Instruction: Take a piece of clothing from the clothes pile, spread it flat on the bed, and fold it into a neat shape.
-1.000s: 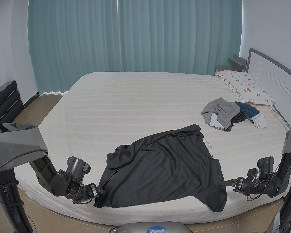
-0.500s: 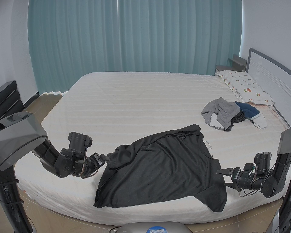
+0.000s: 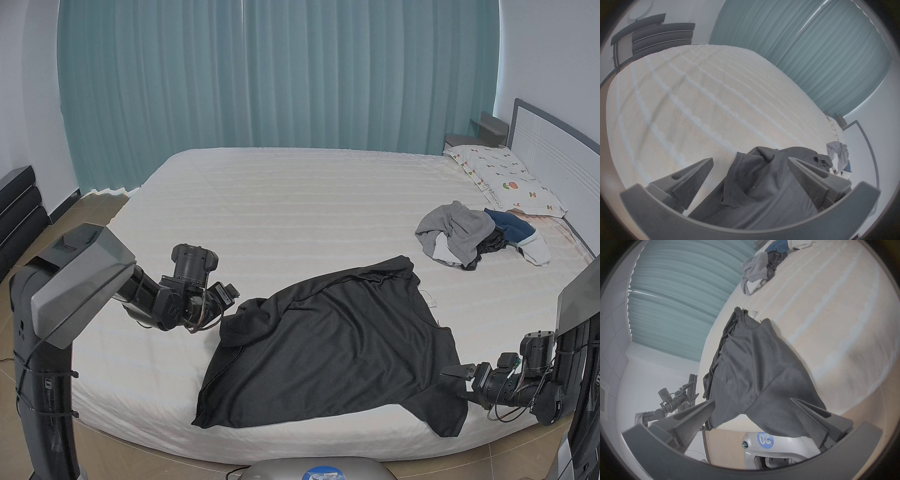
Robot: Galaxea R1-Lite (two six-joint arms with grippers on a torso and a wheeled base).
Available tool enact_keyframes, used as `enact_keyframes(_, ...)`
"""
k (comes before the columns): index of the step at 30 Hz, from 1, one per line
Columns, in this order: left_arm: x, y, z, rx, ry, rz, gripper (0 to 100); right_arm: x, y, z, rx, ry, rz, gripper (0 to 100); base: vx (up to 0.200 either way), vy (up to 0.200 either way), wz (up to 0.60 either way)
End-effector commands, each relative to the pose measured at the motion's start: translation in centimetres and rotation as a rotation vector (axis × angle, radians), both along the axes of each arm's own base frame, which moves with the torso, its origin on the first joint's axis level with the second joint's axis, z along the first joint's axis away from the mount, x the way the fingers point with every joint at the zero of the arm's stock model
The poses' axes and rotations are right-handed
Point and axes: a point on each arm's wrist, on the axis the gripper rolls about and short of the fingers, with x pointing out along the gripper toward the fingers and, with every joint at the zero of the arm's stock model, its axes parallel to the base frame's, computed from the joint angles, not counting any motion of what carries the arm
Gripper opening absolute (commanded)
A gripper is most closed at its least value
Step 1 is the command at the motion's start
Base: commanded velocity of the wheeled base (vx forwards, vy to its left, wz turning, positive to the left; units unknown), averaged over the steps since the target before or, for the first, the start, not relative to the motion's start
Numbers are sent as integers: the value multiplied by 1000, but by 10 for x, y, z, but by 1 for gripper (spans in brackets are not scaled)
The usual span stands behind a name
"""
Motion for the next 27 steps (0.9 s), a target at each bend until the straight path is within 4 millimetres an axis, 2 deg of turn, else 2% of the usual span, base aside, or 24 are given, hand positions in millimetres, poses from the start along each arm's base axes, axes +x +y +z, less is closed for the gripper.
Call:
enact_keyframes(1, 10, -6, -28, 15, 39, -6, 100, -2, 0, -5, 1, 19, 3, 100, 0, 0, 0)
enact_keyframes(8, 10, -9, -36, 25, 64, -13, 100, -2, 0, -4, 1, 20, 1, 100, 0, 0, 0)
enact_keyframes(9, 10, -8, -37, 27, 73, -13, 0, -2, 0, -4, 1, 20, 1, 100, 0, 0, 0)
enact_keyframes(13, 10, -9, -36, 21, 75, -8, 0, -2, 0, -4, 0, 19, 2, 100, 0, 0, 0)
enact_keyframes(17, 29, -1, -15, -54, -5, 72, 0, -2, 0, -4, 0, 19, 2, 100, 0, 0, 0)
enact_keyframes(18, 29, -1, -15, -54, -5, 72, 0, -2, 0, -4, 0, 19, 2, 100, 0, 0, 0)
enact_keyframes(21, 48, 14, 5, -111, -83, 153, 0, -2, 0, -4, 0, 19, 2, 100, 0, 0, 0)
enact_keyframes(26, 60, 27, 9, -126, -124, 186, 0, -2, 0, -5, 0, 20, 2, 100, 0, 0, 0)
enact_keyframes(27, 68, 32, 6, -129, -141, 199, 0, -2, 0, -4, 0, 19, 2, 100, 0, 0, 0)
